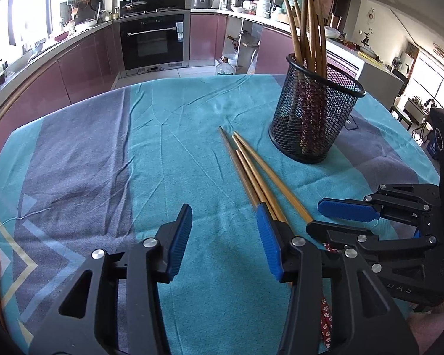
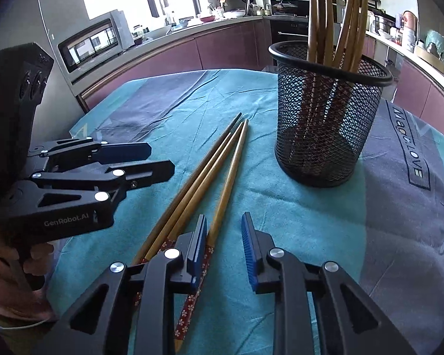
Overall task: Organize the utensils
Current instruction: 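Move both open tools back down to the chopstick pile, then grasp a chopstick with the left tool while the right tool grasps another, then raise both chopsticks upright and carry them over the mesh cup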
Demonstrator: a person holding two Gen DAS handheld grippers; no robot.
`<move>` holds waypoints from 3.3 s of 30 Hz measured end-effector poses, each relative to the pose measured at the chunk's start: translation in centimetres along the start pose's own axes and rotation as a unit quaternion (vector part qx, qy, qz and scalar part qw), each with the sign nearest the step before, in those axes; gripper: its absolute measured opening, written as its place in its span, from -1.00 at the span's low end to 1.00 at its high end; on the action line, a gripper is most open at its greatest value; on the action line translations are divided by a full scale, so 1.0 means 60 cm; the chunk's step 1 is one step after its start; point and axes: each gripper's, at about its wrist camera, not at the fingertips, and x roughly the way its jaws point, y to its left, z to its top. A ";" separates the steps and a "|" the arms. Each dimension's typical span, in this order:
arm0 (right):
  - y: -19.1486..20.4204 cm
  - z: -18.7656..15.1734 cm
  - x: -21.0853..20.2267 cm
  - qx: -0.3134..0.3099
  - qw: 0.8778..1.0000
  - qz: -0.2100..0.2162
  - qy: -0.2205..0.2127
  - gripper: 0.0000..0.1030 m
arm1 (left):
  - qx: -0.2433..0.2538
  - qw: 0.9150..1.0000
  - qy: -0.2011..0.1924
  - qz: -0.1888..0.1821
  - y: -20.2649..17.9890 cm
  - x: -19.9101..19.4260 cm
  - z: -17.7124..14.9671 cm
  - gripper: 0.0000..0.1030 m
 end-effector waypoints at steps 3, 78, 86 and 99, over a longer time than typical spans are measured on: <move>-0.003 -0.001 -0.002 0.006 1.000 0.003 -0.001 -0.58 | 0.005 1.000 0.009 -0.001 -0.006 0.012 -0.001 -0.13; -0.031 0.041 -0.075 0.039 0.994 0.074 -0.076 -0.90 | -0.020 0.997 -0.023 -0.074 0.006 -0.042 0.039 -0.86; -0.046 0.044 -0.133 0.049 0.988 0.076 -0.123 -0.90 | -0.017 0.991 -0.059 -0.117 0.005 -0.107 0.053 -0.86; -0.074 0.054 -0.191 0.057 0.979 0.080 -0.178 -0.90 | -0.021 0.978 -0.116 -0.170 0.009 -0.190 0.079 -0.86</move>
